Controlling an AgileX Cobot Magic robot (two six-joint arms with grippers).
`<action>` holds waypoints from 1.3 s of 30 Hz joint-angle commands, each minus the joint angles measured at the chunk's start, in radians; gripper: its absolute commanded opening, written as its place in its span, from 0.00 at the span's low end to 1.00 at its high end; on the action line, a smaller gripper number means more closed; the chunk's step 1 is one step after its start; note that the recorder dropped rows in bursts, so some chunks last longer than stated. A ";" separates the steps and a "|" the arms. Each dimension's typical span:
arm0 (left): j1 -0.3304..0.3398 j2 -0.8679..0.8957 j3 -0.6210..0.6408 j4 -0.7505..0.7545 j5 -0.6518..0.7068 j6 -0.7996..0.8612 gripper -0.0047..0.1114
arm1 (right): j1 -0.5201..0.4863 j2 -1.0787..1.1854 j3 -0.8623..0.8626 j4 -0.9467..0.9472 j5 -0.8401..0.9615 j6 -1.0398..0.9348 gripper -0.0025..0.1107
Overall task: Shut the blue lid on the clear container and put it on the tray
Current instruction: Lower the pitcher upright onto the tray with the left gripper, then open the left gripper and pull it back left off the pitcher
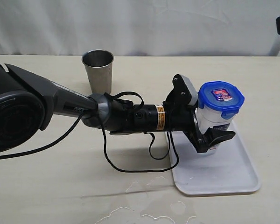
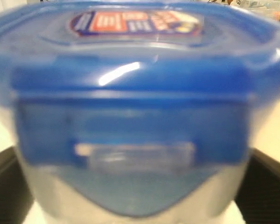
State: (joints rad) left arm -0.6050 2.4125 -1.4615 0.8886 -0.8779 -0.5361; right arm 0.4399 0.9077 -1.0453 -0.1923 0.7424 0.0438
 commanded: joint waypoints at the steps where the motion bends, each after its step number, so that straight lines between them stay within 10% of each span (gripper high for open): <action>1: 0.002 -0.002 -0.006 -0.006 -0.011 0.010 0.91 | -0.007 -0.002 0.004 0.004 -0.004 0.005 0.06; 28: 0.004 -0.012 -0.006 0.111 0.132 -0.014 0.91 | -0.007 -0.002 0.004 0.004 -0.002 0.002 0.06; 39: 0.113 -0.067 -0.006 0.503 0.102 -0.370 0.91 | -0.007 -0.002 0.004 0.004 -0.002 0.002 0.06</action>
State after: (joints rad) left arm -0.5178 2.3730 -1.4615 1.2839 -0.7622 -0.8028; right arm 0.4399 0.9077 -1.0453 -0.1923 0.7424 0.0453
